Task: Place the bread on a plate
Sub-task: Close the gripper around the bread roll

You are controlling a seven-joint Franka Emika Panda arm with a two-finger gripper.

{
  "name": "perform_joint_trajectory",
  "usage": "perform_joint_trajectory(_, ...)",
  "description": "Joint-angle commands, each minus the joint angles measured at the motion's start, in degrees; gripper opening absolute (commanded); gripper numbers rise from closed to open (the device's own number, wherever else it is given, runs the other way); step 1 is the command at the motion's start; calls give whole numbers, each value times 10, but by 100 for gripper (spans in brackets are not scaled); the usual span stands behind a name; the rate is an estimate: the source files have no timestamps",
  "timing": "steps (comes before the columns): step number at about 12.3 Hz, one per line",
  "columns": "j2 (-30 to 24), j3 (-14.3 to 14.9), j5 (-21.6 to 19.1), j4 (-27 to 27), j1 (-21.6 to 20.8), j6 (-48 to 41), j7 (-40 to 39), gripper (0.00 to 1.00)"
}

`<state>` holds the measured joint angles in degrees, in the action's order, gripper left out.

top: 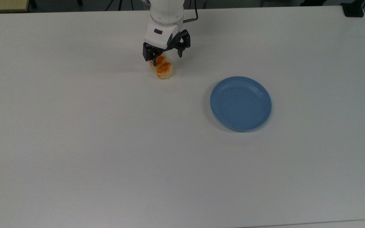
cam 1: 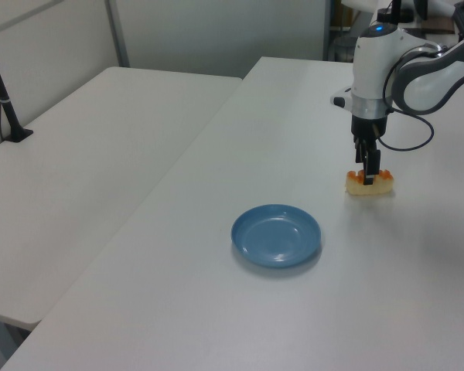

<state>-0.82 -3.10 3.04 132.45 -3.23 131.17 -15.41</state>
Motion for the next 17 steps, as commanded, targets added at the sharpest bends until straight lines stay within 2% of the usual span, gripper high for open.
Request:
perform_joint_trajectory(1,6,3,-8,10,-2,16,12,99)
perform_joint_trajectory(3,13,3,0,11,2,17,10,99)
perform_joint_trajectory(6,27,3,23,11,9,21,9,93)
perform_joint_trajectory(8,27,3,31,11,15,21,9,81)
perform_joint_trajectory(10,27,3,33,8,15,15,6,55)
perform_joint_trajectory(11,25,3,31,5,15,12,10,52)
perform_joint_trajectory(13,27,3,31,5,14,11,9,39)
perform_joint_trajectory(15,22,2,30,2,13,-3,11,38)
perform_joint_trajectory(17,21,2,19,-41,8,-73,13,36)
